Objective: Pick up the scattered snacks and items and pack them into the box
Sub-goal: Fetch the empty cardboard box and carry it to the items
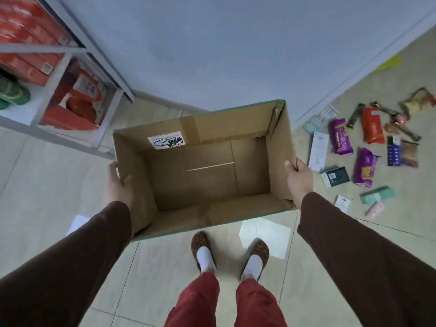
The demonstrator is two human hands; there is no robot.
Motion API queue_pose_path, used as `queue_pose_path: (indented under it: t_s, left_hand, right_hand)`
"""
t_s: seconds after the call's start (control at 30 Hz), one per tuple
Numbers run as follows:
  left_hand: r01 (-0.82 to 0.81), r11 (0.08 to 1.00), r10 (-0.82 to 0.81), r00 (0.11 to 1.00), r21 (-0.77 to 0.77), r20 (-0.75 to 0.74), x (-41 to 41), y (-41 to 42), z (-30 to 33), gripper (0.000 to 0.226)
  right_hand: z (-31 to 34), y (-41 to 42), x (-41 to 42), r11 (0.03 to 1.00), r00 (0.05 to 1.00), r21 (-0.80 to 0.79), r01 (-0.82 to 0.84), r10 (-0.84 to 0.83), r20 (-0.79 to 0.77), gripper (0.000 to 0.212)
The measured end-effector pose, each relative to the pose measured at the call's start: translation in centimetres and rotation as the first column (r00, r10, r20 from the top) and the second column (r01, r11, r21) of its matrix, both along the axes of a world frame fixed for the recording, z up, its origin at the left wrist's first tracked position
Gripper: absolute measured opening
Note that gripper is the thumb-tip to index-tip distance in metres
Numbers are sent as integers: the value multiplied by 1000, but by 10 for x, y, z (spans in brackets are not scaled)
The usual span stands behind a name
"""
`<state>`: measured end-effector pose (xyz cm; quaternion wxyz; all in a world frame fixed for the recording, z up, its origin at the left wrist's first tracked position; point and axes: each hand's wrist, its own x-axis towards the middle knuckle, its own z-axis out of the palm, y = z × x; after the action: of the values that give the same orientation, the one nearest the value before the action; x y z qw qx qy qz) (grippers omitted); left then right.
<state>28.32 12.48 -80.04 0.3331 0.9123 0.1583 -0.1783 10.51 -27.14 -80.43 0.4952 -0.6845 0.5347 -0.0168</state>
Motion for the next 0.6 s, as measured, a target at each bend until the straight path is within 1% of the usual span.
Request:
queue_pose_path:
  t_s: [0.17, 0.3, 0.37, 0.47, 0.6]
  left_hand:
    - [159, 986, -158, 987, -49, 28, -54, -85, 20, 45]
    - [300, 954, -300, 953, 3, 46, -116, -149, 26, 43]
    - [334, 943, -333, 941, 5, 50, -153, -181, 32, 42]
    - [396, 917, -399, 915, 52, 65, -208, -230, 40, 41]
    - [424, 906, -423, 902, 15, 90, -268, -290, 40, 40]
  right_hand:
    - [25, -51, -120, 987, 988, -43, 154, -155, -27, 38]
    - [31, -93, -223, 965, 965, -35, 261, -261, -8, 38]
    - [38, -113, -271, 953, 953, -16, 302, -302, 10, 36]
    - [46, -148, -342, 945, 945, 2, 326, -326, 11, 37]
    - [49, -199, -415, 935, 935, 16, 355, -355, 23, 35]
